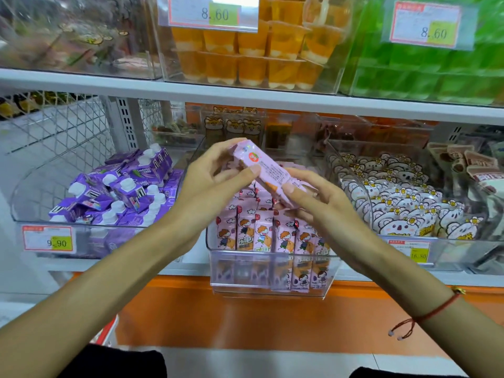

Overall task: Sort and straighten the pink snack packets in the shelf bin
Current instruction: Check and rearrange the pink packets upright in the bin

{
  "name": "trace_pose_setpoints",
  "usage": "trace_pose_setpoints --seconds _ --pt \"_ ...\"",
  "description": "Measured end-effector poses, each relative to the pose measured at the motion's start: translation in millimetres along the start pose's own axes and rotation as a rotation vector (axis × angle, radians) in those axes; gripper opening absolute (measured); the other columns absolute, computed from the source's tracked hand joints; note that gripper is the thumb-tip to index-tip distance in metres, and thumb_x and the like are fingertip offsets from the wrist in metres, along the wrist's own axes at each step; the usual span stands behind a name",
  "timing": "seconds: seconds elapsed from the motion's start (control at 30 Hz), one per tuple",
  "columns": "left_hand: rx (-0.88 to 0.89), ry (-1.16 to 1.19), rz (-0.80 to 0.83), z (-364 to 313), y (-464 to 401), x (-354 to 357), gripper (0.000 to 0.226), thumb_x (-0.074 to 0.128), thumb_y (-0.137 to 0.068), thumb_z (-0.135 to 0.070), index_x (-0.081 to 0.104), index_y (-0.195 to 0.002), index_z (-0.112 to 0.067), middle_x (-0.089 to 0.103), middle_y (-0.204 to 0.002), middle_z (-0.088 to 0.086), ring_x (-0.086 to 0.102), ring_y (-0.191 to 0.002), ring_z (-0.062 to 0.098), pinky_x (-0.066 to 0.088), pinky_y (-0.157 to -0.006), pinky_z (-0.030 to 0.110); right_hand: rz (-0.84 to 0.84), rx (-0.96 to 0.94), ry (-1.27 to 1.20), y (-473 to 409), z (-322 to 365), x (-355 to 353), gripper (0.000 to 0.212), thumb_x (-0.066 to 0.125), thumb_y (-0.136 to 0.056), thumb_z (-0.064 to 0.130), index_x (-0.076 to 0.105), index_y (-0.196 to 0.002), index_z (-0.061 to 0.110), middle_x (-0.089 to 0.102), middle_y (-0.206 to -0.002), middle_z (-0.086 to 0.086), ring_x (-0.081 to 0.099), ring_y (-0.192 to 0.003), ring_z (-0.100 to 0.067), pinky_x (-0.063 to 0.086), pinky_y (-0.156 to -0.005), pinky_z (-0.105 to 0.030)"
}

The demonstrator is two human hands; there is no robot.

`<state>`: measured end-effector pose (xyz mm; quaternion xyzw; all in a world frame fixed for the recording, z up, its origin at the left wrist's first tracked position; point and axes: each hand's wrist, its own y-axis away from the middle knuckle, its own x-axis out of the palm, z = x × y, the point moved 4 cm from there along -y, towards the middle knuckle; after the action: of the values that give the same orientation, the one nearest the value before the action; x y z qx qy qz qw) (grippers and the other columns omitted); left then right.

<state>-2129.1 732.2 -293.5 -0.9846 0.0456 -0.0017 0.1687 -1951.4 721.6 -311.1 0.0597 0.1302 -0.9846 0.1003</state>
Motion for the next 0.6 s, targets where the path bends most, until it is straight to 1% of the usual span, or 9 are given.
trace_pose_setpoints --seconds 0.07,0.1,0.17,0.2,0.27,0.33,0.4,0.5,0.6 --pt "0.010 -0.013 -0.036 -0.4 1.5 -0.6 0.041 0.072 -0.082 -0.015 0.060 -0.121 -0.019 0.068 -0.112 -0.005 0.068 -0.098 0.007 0.055 -0.088 0.026 0.003 0.038 -0.084 -0.6 -1.0 -2.4 0.043 0.063 -0.083 0.031 0.059 -0.125 0.023 0.070 -0.112 0.004 0.067 -0.095 -0.011 0.052 -0.082 -0.024" --pt "0.004 -0.002 -0.062 1.1 2.6 -0.9 0.040 0.074 -0.081 -0.017 0.061 -0.119 -0.018 0.069 -0.108 -0.006 0.069 -0.095 0.006 0.056 -0.083 0.024 -0.031 0.037 -0.107 -1.2 -0.5 -3.8 0.047 0.066 -0.078 0.034 0.059 -0.124 0.023 0.068 -0.115 0.003 0.067 -0.098 -0.013 0.052 -0.082 -0.025" --pt "-0.036 0.022 -0.099 4.8 4.1 0.4 0.040 0.075 -0.079 -0.023 0.061 -0.116 -0.016 0.068 -0.106 -0.004 0.070 -0.090 0.005 0.056 -0.076 0.021 -0.133 0.009 -0.116 -2.4 0.2 -8.4 0.050 0.072 -0.070 0.038 0.063 -0.117 0.024 0.066 -0.116 0.004 0.066 -0.102 -0.014 0.052 -0.083 -0.027" --pt "-0.057 0.025 -0.107 6.5 4.9 1.6 0.041 0.075 -0.078 -0.026 0.061 -0.115 -0.017 0.067 -0.108 -0.002 0.070 -0.089 0.005 0.056 -0.074 0.021 -0.172 -0.007 -0.122 -3.1 0.8 -10.4 0.047 0.073 -0.068 0.038 0.065 -0.111 0.022 0.067 -0.111 0.006 0.067 -0.099 -0.013 0.053 -0.081 -0.026" --pt "-0.080 0.015 -0.098 8.2 6.1 4.3 0.038 0.074 -0.080 -0.030 0.062 -0.113 -0.020 0.069 -0.108 -0.001 0.070 -0.089 0.006 0.057 -0.075 0.021 -0.210 -0.016 -0.148 -4.7 1.6 -12.8 0.038 0.072 -0.069 0.038 0.067 -0.102 0.019 0.071 -0.094 0.010 0.067 -0.086 -0.007 0.052 -0.074 -0.020" --pt "-0.060 -0.008 -0.054 5.7 7.7 7.2 0.030 0.070 -0.083 -0.031 0.064 -0.110 -0.019 0.072 -0.100 -0.005 0.070 -0.089 0.004 0.057 -0.078 0.022 -0.228 0.006 -0.194 -6.5 -0.2 -13.4 0.037 0.070 -0.069 0.041 0.068 -0.098 0.018 0.072 -0.083 0.008 0.065 -0.076 -0.006 0.051 -0.066 -0.016" --pt "-0.017 -0.025 -0.023 2.0 8.5 8.2 0.026 0.069 -0.085 -0.028 0.064 -0.107 -0.017 0.073 -0.096 -0.006 0.069 -0.090 0.003 0.057 -0.081 0.022 -0.235 0.039 -0.229 -7.8 -1.8 -13.1 0.038 0.068 -0.068 0.043 0.069 -0.097 0.018 0.072 -0.083 0.005 0.064 -0.075 -0.006 0.051 -0.064 -0.015" --pt "0.070 -0.028 -0.057 -4.6 5.7 5.0 0.019 0.068 -0.087 -0.021 0.064 -0.103 -0.015 0.071 -0.087 -0.005 0.068 -0.087 0.001 0.056 -0.081 0.020 -0.206 0.040 -0.180 -9.2 -3.4 -8.0 0.041 0.065 -0.072 0.047 0.066 -0.104 0.022 0.074 -0.092 0.007 0.067 -0.084 -0.005 0.053 -0.069 -0.016" --pt "0.182 -0.102 -0.179 -11.3 -1.1 -5.3 0.022 0.068 -0.086 -0.021 0.063 -0.107 -0.015 0.071 -0.092 -0.003 0.068 -0.085 0.004 0.055 -0.082 0.021 -0.245 0.031 0.069 -11.5 -11.0 -2.9 0.038 0.062 -0.082 0.049 0.053 -0.114 0.030 0.069 -0.095 0.014 0.065 -0.086 -0.001 0.051 -0.071 -0.012"
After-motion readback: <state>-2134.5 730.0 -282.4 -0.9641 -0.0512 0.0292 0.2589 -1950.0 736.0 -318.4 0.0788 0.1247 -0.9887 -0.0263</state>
